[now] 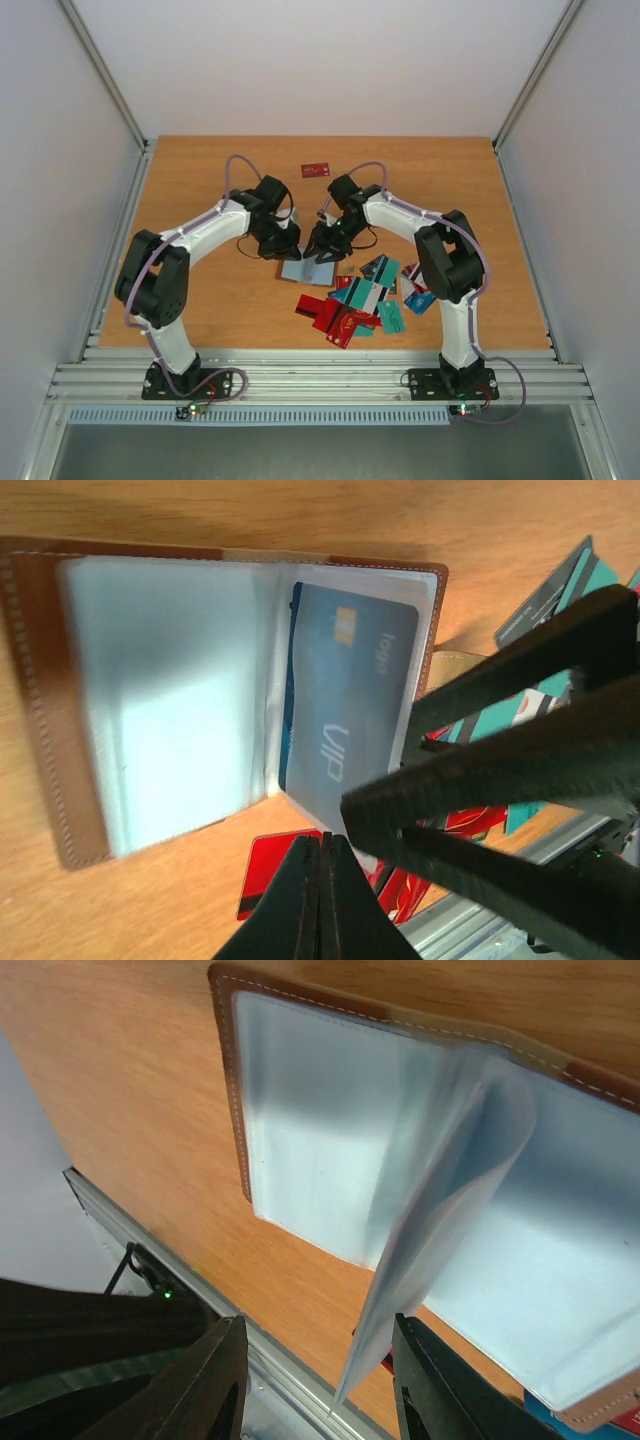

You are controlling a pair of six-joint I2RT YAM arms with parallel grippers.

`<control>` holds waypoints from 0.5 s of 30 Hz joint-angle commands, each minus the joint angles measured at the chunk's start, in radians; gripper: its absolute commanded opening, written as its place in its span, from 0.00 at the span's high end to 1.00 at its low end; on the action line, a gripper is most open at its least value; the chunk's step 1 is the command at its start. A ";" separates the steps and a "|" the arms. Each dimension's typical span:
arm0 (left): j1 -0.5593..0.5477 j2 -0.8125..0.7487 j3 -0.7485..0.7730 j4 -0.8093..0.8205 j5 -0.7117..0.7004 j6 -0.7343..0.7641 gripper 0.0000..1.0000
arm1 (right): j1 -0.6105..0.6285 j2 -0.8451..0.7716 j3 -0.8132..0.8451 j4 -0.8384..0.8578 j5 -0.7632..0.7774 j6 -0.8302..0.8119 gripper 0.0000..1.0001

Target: Put the credit cards into the card holder

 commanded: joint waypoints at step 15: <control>0.071 -0.255 -0.211 -0.016 -0.003 0.010 0.99 | 0.052 0.141 0.174 -0.038 0.000 0.027 0.59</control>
